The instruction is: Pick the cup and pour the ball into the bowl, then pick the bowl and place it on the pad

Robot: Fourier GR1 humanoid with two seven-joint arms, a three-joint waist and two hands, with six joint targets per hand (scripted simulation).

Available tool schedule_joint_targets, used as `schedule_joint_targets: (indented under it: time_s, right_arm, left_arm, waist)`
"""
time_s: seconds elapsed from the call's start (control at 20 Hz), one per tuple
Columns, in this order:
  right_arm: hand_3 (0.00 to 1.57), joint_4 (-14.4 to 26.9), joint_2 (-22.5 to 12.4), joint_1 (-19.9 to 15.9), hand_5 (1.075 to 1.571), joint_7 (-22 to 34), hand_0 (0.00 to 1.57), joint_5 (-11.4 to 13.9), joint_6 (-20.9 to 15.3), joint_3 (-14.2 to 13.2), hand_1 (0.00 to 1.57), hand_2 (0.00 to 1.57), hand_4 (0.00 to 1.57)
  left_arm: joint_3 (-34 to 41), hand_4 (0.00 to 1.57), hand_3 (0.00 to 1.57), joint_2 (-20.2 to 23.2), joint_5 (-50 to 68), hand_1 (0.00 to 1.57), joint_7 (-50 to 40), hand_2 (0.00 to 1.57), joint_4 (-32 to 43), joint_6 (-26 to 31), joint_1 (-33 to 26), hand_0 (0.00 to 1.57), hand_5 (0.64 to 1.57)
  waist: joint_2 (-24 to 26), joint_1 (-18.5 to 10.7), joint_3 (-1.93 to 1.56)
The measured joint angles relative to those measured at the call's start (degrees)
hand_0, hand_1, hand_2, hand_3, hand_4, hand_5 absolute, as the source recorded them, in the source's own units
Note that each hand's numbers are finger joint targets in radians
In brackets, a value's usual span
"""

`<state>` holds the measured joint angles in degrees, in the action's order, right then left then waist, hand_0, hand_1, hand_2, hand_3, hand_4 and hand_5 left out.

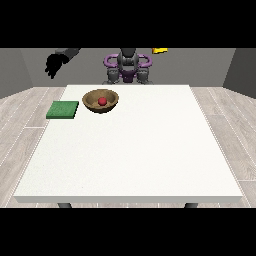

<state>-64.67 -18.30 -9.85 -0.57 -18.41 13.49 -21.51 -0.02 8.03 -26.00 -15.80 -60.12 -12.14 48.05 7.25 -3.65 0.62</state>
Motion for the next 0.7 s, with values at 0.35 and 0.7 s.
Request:
schedule_joint_targets:
  time_s: [0.35,0.7]
  right_arm:
    - [0.0,2.2,5.7,1.5,1.565,-6.1,0.0,1.9,-3.7,0.8,0.0,0.0,0.74]
    - [0.0,6.5,8.8,-0.3,1.56,-11.9,0.0,2.9,-4.3,1.9,0.0,0.0,0.65]
  left_arm:
    - [13.8,1.06,0.0,6.8,20.8,0.0,5.7,0.0,-3.1,15.6,-0.1,0.0,1.558]
    - [21.9,0.98,0.0,16.5,30.7,0.0,7.7,0.0,-2.4,26.4,-1.8,0.0,1.553]
  waist:
    - [-5.6,-4.7,-0.44]
    - [-10.6,-4.3,-0.6]
